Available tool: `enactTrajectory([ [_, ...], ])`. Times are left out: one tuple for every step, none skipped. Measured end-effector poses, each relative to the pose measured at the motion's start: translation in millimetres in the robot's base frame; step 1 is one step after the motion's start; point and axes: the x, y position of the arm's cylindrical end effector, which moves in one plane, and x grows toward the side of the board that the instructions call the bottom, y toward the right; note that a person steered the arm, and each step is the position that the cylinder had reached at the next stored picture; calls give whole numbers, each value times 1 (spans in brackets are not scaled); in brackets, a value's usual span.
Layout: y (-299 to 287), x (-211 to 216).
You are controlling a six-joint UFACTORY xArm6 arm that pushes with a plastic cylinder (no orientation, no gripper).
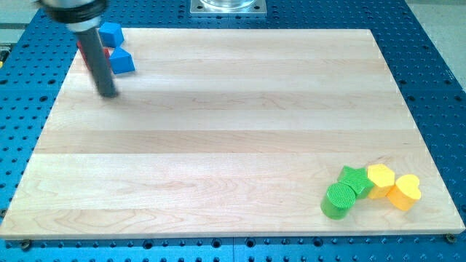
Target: Move the red circle into the blue cube
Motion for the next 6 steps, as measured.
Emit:
enactTrajectory([
  [-15,-42],
  [-28,-101],
  [-38,-120],
  [-55,-120],
  [-48,-158],
  [-30,-188],
])
